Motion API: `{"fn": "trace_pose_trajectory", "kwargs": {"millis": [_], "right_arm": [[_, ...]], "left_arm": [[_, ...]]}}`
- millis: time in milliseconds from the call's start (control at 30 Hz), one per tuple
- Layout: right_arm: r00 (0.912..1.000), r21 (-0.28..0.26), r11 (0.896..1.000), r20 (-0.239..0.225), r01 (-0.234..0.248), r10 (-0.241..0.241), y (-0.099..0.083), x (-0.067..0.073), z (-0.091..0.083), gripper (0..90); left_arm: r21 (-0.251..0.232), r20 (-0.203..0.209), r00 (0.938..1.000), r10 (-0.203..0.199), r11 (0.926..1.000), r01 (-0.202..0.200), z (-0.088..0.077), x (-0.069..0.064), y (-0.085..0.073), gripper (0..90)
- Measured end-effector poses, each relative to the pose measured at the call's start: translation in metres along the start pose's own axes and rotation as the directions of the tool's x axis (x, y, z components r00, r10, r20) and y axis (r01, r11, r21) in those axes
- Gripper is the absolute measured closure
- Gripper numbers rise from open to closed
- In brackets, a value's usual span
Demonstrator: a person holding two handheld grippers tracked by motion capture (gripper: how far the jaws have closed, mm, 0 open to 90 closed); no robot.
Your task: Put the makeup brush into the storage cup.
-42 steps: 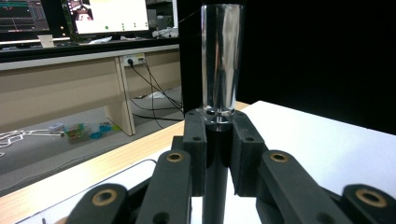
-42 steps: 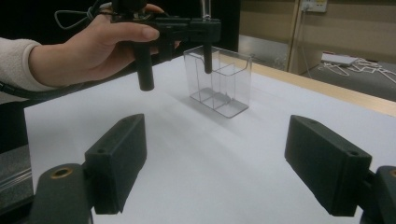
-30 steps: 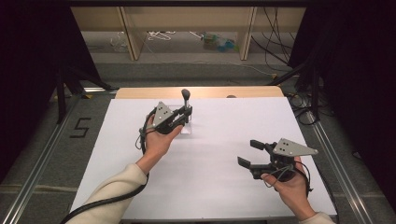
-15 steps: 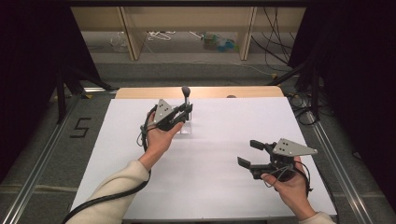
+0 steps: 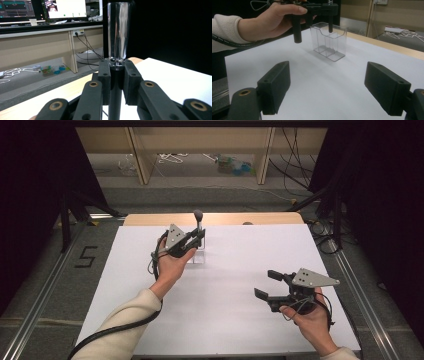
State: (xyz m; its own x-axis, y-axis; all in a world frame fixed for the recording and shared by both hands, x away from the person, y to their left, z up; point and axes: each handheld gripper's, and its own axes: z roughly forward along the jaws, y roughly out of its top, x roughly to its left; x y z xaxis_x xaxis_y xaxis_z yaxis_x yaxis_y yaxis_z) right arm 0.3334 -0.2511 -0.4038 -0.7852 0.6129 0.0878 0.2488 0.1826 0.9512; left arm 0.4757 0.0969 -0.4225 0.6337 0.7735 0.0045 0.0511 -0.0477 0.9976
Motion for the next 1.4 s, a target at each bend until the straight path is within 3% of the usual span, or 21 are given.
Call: {"fn": "trace_pose_trajectory", "kwargs": {"millis": [333,900,967,1400], "right_arm": [[0.9999,-0.003,1.0,0.011,0.001,-0.001,0.0,0.0,0.0,21.7],[1.0,0.011,1.0,0.004,0.002,-0.002,-0.001,0.0,-0.001,21.7],[1.0,0.012,1.0,0.004,0.003,-0.003,-0.001,0.0,0.0,21.7],[1.0,0.011,1.0,0.003,0.003,-0.003,-0.001,0.0,0.0,21.7]], "left_arm": [[0.006,-0.01,0.9999,-0.007,1.0,0.007,0.004,0.001,-0.001,78.5],[0.014,-0.02,0.9997,0.017,0.9998,-0.016,0.01,0.005,-0.003,78.6],[0.013,-0.02,0.9998,0.002,0.9999,-0.002,0.011,0.005,-0.004,78.6],[0.024,-0.034,0.9994,0.005,0.9997,-0.005,0.013,0.008,-0.007,78.6]]}}
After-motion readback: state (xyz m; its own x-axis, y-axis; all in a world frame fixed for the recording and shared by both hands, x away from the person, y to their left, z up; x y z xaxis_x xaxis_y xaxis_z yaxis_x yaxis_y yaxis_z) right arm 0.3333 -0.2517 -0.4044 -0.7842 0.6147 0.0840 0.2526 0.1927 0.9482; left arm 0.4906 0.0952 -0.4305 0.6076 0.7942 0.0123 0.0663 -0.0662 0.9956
